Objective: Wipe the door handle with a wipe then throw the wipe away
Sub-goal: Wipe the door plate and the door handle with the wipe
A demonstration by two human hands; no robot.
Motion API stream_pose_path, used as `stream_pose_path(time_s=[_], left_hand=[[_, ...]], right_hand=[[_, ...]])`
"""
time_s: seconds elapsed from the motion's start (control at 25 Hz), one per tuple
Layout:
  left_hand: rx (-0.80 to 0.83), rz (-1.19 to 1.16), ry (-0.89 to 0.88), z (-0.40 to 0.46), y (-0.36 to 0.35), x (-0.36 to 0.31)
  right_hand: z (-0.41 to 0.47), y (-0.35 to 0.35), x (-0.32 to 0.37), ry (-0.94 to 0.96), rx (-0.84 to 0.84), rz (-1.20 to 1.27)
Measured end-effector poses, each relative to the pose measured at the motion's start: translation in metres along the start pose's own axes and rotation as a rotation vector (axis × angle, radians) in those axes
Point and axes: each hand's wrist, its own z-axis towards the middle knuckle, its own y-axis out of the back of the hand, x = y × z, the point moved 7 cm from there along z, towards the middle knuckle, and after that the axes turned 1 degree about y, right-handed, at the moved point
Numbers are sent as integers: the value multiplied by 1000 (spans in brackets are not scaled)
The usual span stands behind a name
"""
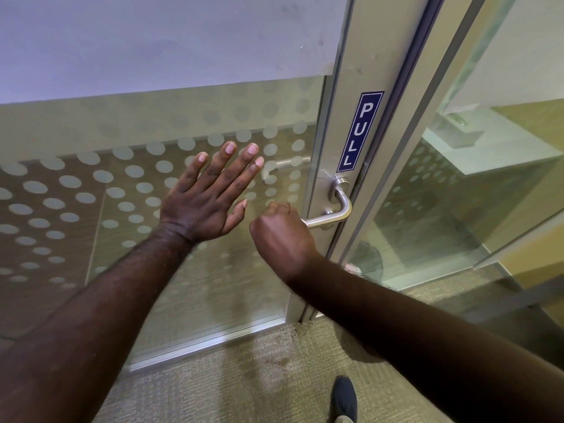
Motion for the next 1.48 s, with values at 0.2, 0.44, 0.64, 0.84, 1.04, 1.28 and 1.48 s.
stream_pose_path(time_s=[0.2, 0.44, 0.64, 0.84, 1.04, 1.28, 1.48], left_hand=[[-11, -10, -6, 1, 1, -1], [-27, -1, -9, 0, 0, 0], [-26, -17, -8, 0, 1, 0], [-21, -28, -1, 0, 0, 0], [-24, -25, -3, 0, 2, 0], [-30, -24, 2, 1, 4, -1], [-36, -19, 12, 2, 6, 1]], right_hand=[[0, -19, -9, 195, 99, -83], [-16, -10, -4, 408, -40, -265], [-62, -8, 4, 597, -240, -225], [-79, -24, -44, 75, -214, 576], [-83, -91, -74, -722, -239, 1337], [-51, -96, -39, -816, -260, 2294], [-33, -84, -35, -783, -316, 2726]])
